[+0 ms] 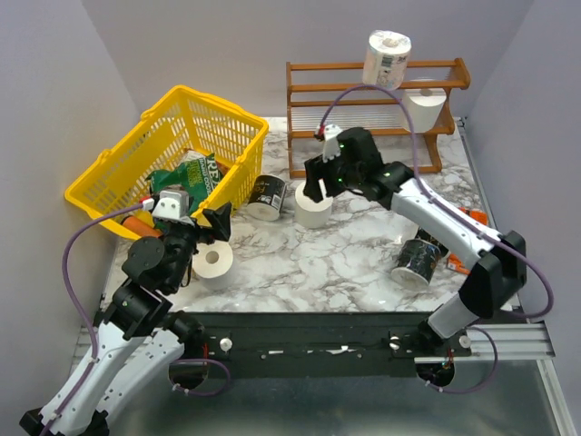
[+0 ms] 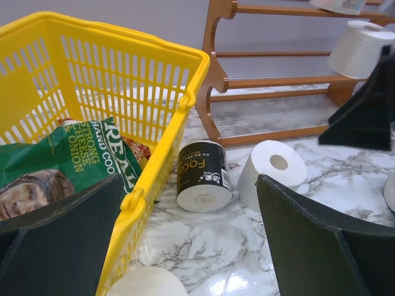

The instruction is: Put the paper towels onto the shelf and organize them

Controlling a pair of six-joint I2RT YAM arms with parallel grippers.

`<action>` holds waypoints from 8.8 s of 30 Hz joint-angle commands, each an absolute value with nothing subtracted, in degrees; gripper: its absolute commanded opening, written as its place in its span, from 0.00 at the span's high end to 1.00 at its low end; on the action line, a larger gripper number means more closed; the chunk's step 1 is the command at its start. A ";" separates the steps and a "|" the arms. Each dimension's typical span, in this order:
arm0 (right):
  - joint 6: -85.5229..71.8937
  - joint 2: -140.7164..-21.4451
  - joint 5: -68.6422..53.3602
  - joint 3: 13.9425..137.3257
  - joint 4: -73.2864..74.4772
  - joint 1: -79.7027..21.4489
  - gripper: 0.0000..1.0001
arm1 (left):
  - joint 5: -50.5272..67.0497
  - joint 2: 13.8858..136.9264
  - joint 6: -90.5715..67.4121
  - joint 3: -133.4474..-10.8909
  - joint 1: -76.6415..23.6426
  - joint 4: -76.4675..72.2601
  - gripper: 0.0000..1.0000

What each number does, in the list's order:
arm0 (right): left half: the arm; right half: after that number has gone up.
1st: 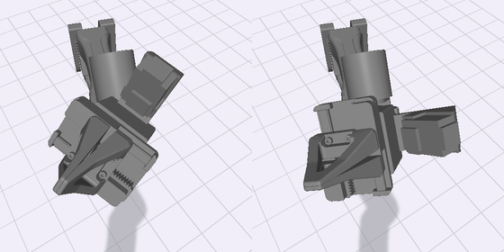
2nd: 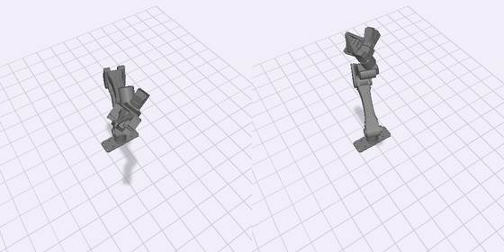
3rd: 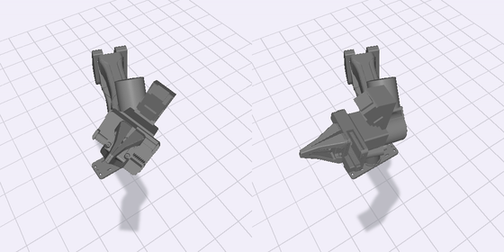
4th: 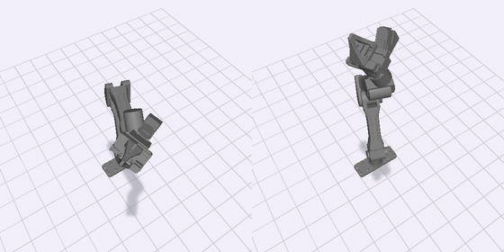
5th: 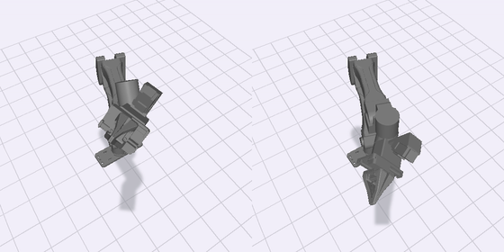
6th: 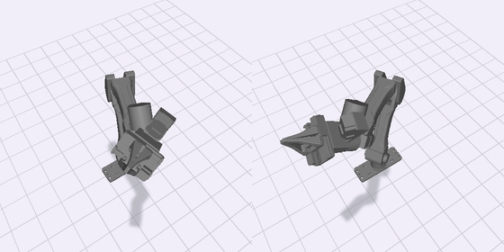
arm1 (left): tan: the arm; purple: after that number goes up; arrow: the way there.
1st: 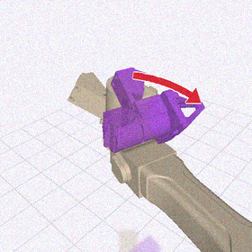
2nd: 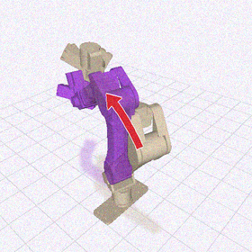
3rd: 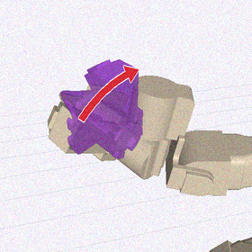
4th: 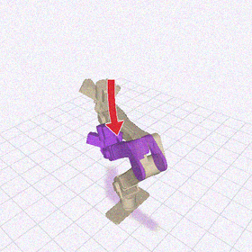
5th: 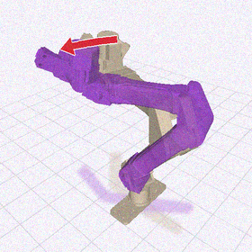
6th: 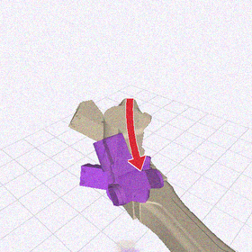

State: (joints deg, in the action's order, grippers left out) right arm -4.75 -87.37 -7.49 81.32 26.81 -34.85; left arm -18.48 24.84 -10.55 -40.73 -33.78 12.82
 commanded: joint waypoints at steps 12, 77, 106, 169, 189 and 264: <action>-9.67 -108.54 2.02 96.58 37.44 -40.69 0.21 | -21.27 23.99 -10.90 -39.90 -33.93 11.87 0.01; 53.00 -104.50 1.05 103.80 27.60 -25.67 0.52 | -21.09 24.87 -10.55 -39.73 -33.93 11.69 0.01; 58.80 -109.95 -0.62 108.28 24.61 -21.53 0.43 | -21.36 24.87 -10.28 -39.73 -33.93 11.69 0.01; 10.99 -95.27 9.05 92.98 18.17 -35.32 0.35 | -23.73 23.12 -10.99 -39.99 -33.93 12.13 0.01; -47.98 -103.27 8.52 85.70 16.28 -62.66 0.06 | -26.81 11.96 -20.04 -51.77 -33.93 27.06 0.01; -27.53 -71.98 28.75 57.82 29.24 -45.97 0.30 | -14.94 20.74 -15.03 -40.26 -33.93 17.23 0.01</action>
